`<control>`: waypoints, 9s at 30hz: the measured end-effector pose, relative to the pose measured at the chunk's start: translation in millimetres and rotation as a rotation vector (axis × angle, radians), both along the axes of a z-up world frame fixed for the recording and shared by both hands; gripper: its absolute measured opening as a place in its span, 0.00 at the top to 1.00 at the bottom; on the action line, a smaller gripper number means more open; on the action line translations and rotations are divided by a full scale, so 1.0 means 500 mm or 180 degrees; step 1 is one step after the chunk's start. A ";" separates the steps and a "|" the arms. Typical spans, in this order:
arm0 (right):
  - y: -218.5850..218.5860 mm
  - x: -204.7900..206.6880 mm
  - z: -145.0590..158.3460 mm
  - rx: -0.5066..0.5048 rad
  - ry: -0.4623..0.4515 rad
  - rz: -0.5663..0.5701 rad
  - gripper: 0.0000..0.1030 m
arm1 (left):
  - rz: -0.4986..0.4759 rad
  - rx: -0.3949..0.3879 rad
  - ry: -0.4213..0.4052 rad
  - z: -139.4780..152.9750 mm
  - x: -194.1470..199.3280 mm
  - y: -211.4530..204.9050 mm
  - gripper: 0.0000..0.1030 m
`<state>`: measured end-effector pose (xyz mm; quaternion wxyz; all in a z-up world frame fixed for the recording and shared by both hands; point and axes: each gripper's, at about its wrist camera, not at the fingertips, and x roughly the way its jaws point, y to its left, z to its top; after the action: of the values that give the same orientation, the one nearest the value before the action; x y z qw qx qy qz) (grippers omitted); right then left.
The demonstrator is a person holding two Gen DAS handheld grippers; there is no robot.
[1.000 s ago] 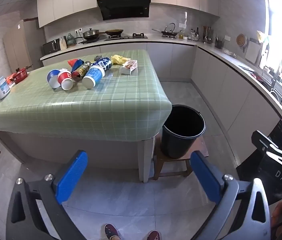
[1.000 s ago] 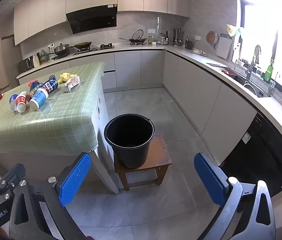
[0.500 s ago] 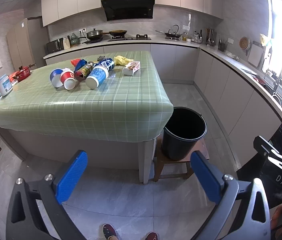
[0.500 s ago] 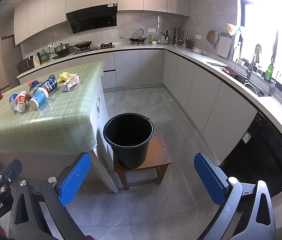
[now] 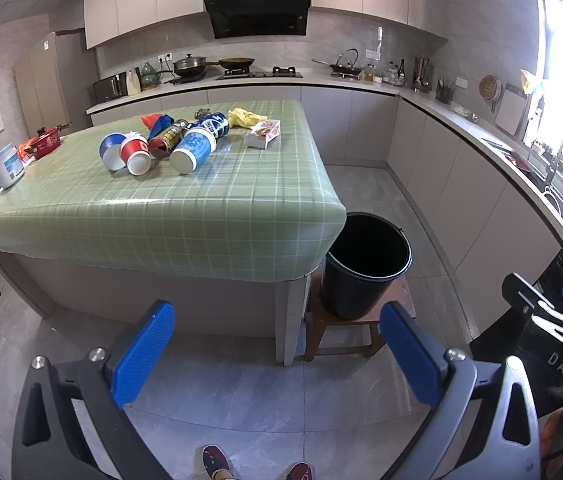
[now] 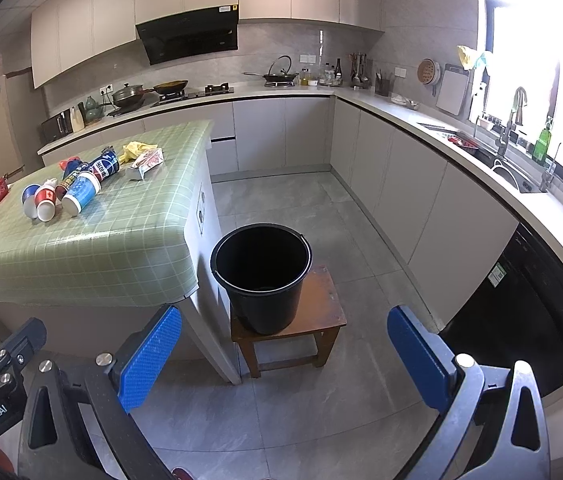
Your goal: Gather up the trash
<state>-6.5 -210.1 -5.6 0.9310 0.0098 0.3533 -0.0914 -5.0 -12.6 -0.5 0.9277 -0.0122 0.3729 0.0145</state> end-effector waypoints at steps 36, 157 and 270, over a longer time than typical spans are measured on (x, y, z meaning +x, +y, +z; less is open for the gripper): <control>0.007 0.005 -0.001 0.0008 0.0027 0.0031 0.00 | 0.0028 -0.0024 0.0016 -0.001 0.004 0.009 0.00; 0.683 0.781 -0.194 0.0695 0.0657 0.0356 0.40 | -0.0664 -0.0749 0.0758 -0.135 0.669 0.652 0.42; 0.361 0.747 -0.095 0.0717 0.0269 0.0419 0.22 | -0.0129 -0.0229 0.0245 -0.016 0.644 0.399 0.19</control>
<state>367.2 -29.8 -52.9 0.9122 0.0873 0.4002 0.0097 316.8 187.0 -8.4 0.9117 -0.0375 0.4088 -0.0174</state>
